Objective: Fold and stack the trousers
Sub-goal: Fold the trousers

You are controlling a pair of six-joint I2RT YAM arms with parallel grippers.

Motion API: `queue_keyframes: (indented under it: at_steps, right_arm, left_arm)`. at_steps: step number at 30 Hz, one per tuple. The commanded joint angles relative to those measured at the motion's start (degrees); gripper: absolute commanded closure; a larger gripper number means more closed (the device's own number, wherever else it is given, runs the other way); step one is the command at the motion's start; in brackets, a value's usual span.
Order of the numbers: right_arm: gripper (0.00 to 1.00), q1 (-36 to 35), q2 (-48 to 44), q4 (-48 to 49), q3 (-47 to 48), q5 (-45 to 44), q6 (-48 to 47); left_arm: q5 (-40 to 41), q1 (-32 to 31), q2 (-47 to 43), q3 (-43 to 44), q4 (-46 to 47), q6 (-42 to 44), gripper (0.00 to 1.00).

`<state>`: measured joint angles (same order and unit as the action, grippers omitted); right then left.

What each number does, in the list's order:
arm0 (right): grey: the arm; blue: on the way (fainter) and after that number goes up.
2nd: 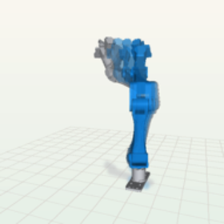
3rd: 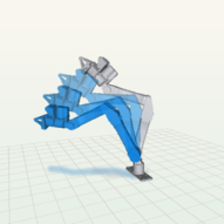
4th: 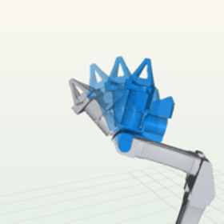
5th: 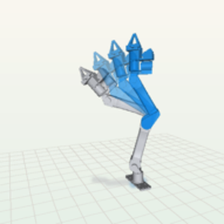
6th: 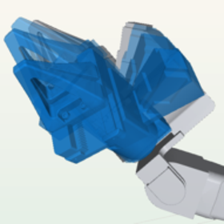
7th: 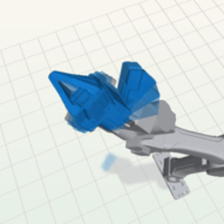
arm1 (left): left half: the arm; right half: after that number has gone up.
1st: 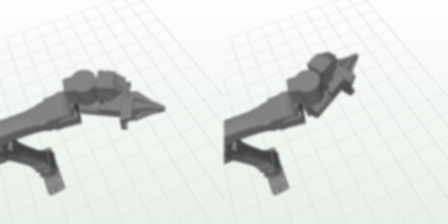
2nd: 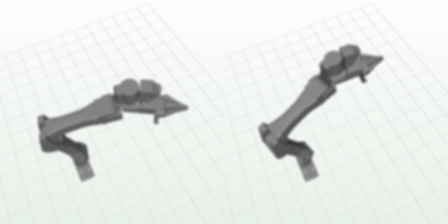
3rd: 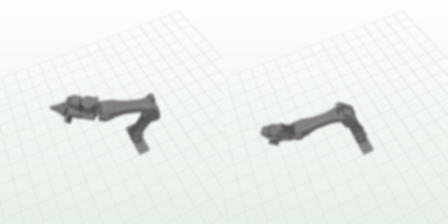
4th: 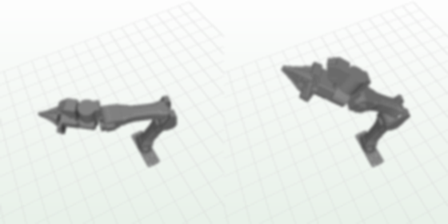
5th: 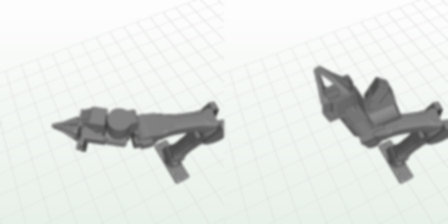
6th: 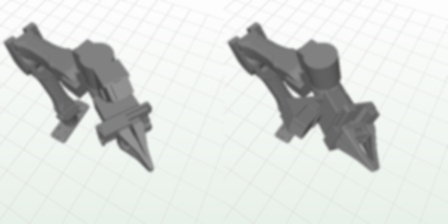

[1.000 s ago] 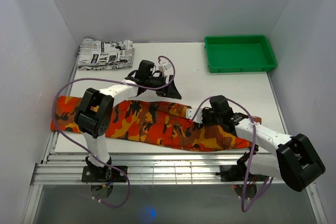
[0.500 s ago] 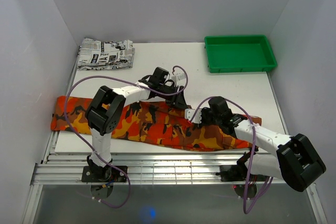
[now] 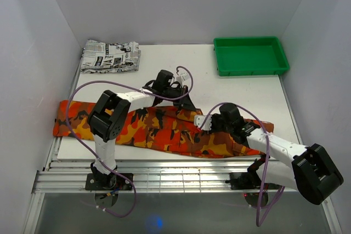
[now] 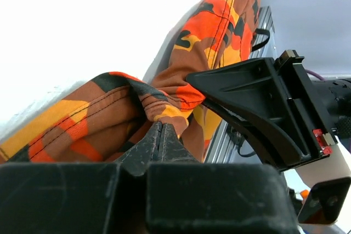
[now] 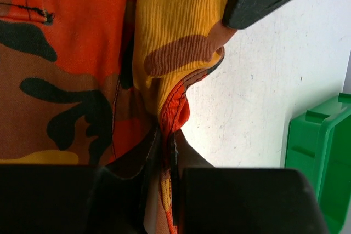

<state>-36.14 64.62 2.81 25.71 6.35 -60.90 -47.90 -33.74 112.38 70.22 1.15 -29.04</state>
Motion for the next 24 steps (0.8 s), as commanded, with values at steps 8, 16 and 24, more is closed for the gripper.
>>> queue_keyframes:
  at_steps: [8,16,24]
  right_arm:
    - [0.92,8.61,5.42,-7.95,8.72,-0.03,8.87]
    - [0.92,20.40,20.36,-24.68,24.46,10.87,11.95]
    - [0.92,25.76,28.18,-30.05,29.91,6.92,9.84]
  left_arm:
    - [10.54,2.62,-10.86,-10.62,20.27,8.37,1.00]
    - [20.38,3.23,-6.12,-6.51,23.47,21.21,0.68]
    - [20.31,15.33,-14.81,1.77,-8.49,26.57,0.04]
